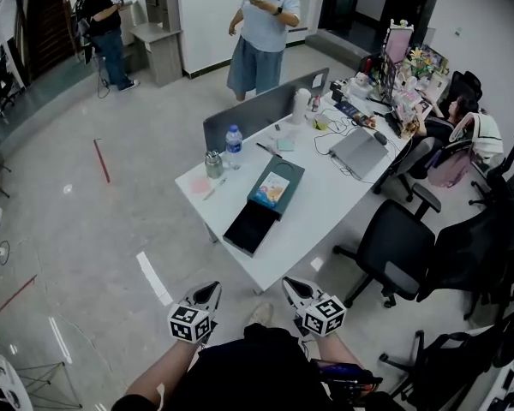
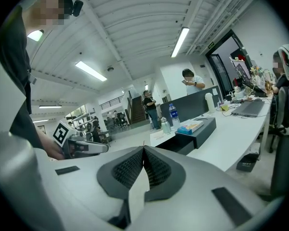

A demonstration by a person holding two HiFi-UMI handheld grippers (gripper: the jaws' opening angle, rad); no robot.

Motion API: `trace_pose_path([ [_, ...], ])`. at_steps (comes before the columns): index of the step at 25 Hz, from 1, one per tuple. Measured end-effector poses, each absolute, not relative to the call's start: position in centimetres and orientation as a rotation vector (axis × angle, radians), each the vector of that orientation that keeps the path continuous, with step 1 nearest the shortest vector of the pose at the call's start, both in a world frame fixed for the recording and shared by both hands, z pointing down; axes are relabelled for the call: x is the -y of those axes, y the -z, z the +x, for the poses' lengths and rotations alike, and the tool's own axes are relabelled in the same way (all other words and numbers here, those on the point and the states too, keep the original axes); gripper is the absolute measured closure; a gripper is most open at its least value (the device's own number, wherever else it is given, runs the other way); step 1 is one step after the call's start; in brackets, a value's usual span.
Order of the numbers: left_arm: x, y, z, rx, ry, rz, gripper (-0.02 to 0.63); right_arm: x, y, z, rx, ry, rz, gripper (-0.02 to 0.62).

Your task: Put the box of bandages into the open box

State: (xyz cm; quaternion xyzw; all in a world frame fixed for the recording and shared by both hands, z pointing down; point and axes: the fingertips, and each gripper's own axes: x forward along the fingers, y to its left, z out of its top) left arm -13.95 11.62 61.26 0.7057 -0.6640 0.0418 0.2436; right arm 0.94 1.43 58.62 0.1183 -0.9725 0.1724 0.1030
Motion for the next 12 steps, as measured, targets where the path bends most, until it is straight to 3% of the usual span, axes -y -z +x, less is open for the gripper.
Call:
trace_pose_path([
  [12,-2.5,-60.4,-16.5,1.77,-0.186,1.962,0.598,6.8,-59.1,-1.6,2.891,-0.597,0.402,0.572],
])
